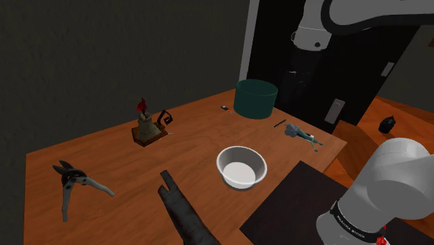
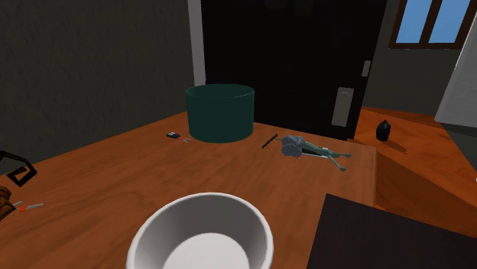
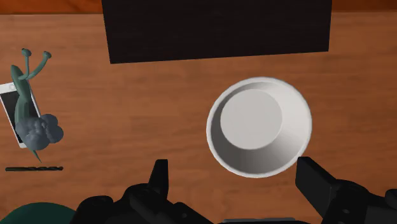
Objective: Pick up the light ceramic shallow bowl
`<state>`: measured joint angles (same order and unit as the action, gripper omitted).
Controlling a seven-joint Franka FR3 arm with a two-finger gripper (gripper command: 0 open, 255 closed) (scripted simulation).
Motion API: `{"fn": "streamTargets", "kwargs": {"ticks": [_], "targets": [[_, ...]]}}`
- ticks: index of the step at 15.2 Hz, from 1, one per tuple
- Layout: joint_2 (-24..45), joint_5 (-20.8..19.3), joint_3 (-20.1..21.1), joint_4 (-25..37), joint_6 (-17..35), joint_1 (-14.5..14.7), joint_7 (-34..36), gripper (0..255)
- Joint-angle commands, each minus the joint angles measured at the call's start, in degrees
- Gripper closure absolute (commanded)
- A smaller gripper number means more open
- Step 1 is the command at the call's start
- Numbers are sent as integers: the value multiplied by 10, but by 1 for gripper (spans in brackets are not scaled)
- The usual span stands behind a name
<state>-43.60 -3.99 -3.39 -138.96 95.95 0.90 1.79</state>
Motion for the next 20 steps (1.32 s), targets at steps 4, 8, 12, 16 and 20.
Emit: {"fn": "streamTargets", "kwargs": {"ticks": [4, 8, 12, 16, 20], "targets": [[1, 12, -22, -56, 63, -3, -6, 0], [18, 29, -52, -123, 153, -6, -20, 0], [56, 53, -84, -177, 251, -1, -40, 0], [117, 92, -122, -218, 356, 17, -74, 0], [203, 167, -173, -240, 464, 63, -136, 0]]}}
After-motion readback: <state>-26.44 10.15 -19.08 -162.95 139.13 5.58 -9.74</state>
